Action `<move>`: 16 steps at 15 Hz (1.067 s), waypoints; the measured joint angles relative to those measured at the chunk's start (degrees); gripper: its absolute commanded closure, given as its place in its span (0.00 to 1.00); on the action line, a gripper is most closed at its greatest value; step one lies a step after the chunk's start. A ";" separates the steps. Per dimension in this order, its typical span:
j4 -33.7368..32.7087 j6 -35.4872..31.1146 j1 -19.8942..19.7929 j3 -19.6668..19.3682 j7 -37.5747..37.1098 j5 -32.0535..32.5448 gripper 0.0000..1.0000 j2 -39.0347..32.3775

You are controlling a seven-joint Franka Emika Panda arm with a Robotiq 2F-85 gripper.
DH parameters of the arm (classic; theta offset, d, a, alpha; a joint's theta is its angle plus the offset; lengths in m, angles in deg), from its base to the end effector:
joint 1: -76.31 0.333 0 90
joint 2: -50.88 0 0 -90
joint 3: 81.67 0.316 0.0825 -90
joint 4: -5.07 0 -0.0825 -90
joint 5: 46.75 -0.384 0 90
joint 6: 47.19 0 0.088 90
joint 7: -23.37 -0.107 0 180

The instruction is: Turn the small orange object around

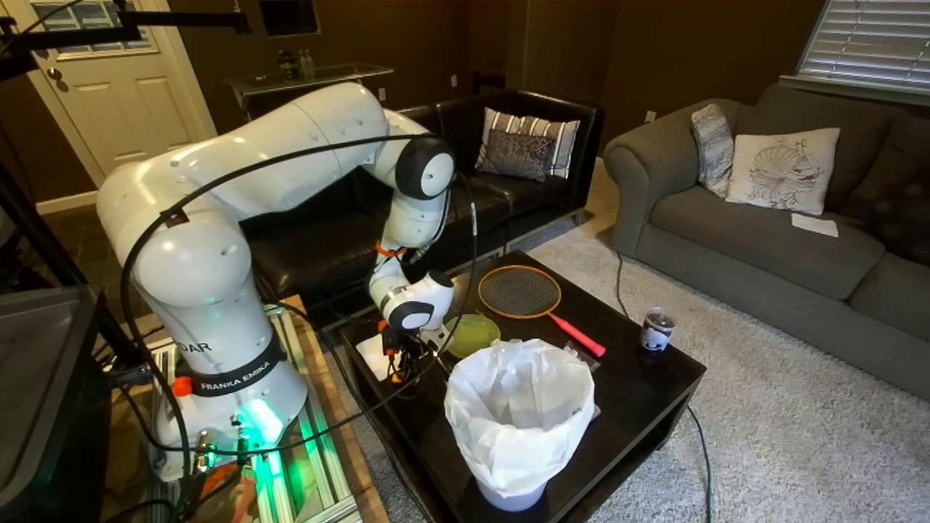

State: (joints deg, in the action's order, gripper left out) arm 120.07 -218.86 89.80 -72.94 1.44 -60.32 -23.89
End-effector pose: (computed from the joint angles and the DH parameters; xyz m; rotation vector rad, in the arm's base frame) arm 0.3618 0.1637 -0.1805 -3.0239 0.4938 0.5514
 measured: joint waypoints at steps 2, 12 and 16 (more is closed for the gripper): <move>-0.11 0.00 0.00 -0.02 -0.21 0.00 0.56 -0.10; -0.23 0.13 0.16 -0.03 -0.38 0.00 0.91 -0.11; -0.24 0.78 1.37 -0.87 -0.48 0.00 0.91 0.19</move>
State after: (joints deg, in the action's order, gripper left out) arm 119.83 -218.08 91.17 -73.80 0.96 -60.32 -23.70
